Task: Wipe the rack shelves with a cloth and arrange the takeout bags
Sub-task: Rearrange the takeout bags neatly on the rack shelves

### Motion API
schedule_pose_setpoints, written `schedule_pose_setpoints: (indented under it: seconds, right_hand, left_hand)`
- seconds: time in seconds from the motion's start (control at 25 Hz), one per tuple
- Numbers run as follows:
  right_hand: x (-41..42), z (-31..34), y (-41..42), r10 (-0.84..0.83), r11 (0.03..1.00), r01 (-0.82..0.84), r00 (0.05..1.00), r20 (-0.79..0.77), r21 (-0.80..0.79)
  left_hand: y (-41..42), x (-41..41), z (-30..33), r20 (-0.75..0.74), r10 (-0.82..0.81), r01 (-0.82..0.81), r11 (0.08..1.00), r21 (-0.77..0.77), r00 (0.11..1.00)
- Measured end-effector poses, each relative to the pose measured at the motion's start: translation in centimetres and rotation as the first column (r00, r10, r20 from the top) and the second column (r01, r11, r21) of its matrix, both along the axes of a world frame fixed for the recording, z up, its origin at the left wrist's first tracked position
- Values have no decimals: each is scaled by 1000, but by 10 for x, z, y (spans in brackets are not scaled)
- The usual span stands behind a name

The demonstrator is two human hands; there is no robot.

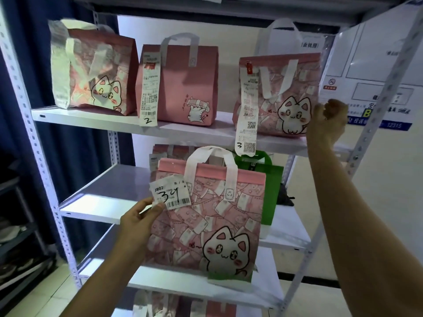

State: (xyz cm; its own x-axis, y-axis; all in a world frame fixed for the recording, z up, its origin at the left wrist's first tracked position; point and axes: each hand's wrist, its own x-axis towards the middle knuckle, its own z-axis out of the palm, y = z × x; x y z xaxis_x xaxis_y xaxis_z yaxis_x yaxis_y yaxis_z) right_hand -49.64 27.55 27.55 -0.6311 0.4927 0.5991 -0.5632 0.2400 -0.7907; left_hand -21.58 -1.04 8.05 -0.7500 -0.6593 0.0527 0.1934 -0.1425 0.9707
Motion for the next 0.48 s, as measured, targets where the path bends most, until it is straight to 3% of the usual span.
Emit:
schedule_pose_setpoints:
  seconds: [0.2,0.36,0.48]
  right_hand:
    - [109,-82,-19,195,978,-200,977,-90,-52]
    - [197,-172,-44,393,918,-386,917,68,-95]
    - [257,-220,-67,416,909,-414,888,197,-55]
  left_hand:
    - [-3,15,-6,-26,-49,50,999,23,998]
    - [-14,36,-18,-25,-54,55,998,30,998]
    - [-26,56,-32,6,-8,8,1000,18,1000]
